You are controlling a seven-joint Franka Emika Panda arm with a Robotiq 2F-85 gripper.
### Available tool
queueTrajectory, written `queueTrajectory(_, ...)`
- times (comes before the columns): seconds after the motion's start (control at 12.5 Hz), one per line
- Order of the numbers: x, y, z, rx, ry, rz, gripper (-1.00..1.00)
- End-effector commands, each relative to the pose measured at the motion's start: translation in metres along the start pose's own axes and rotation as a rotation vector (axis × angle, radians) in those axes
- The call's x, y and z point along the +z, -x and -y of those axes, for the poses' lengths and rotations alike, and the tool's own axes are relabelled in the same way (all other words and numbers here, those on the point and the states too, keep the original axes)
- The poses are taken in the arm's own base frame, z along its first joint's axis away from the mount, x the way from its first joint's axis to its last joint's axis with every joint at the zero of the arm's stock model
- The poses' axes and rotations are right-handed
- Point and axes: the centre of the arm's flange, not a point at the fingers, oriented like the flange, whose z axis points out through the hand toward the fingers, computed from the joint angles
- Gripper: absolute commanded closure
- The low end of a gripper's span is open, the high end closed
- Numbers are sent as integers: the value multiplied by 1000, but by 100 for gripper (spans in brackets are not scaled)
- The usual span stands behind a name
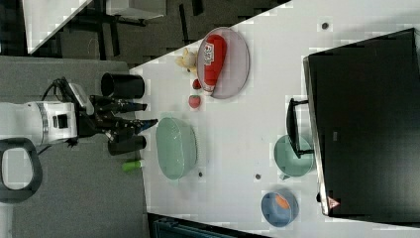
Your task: Drag strainer left to right.
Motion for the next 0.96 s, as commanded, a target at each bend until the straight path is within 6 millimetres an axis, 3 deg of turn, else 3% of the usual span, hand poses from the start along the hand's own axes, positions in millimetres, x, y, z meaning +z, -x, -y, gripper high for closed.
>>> queueTrajectory(0.08, -111, 115, -165, 9, -33, -44, -59)
queueTrajectory(0.24, -109, 117, -162, 3, -29, -43, -99)
queueTrajectory(0.4, -99, 130, -144, -37, -8, -32, -100)
queueTrajectory(0.64, -72, 169, -86, -136, 36, -35, -100)
queueTrajectory(0.96, -13, 226, 6, -144, 65, -100, -100)
